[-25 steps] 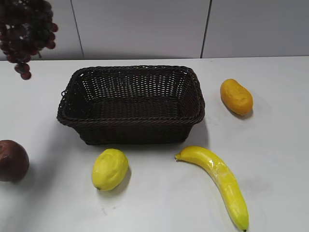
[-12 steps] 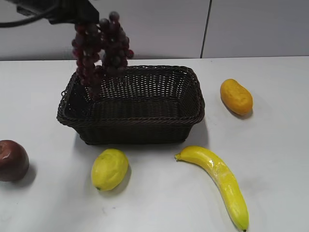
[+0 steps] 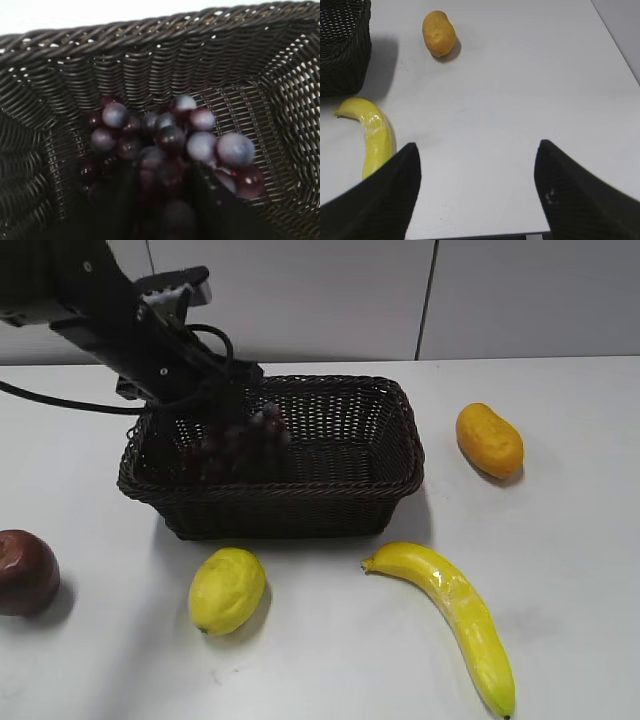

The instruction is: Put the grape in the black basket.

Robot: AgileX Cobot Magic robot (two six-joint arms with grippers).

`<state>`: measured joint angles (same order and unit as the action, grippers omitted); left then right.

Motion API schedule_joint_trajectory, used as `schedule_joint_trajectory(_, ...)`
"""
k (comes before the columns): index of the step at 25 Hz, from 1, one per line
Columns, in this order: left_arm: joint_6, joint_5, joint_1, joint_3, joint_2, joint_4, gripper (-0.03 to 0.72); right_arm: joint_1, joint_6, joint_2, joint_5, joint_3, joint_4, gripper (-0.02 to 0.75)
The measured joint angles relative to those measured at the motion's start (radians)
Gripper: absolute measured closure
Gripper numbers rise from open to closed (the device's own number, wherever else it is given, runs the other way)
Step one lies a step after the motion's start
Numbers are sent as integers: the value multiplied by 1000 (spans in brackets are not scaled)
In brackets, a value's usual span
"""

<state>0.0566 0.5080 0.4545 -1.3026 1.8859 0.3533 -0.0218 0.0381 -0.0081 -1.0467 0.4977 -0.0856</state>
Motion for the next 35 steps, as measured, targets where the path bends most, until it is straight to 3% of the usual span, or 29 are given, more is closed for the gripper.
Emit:
schedule_joint_trajectory(2,0,0,0,0,2,1,135,0,0,0,0,0,0,200)
schedule_joint_trajectory(5,0,-4,0,0,0,2,76,0,0,0,0,0,0,200)
schedule_joint_trajectory(12,0,35,0,0,-113,-30,76,0,0,0,0,0,0,200)
schedule_joint_trajectory(22,0,272,-11,0,-519,-288,134,0,0,0,0,0,0,200)
schedule_joint_trajectory(30,1,608,-98,10,-716,-365,136,0,0,0,0,0,0,200)
schedule_joint_trajectory(35,1,641,-167,148,-836,-394,136,0,0,0,-1,0,0,200)
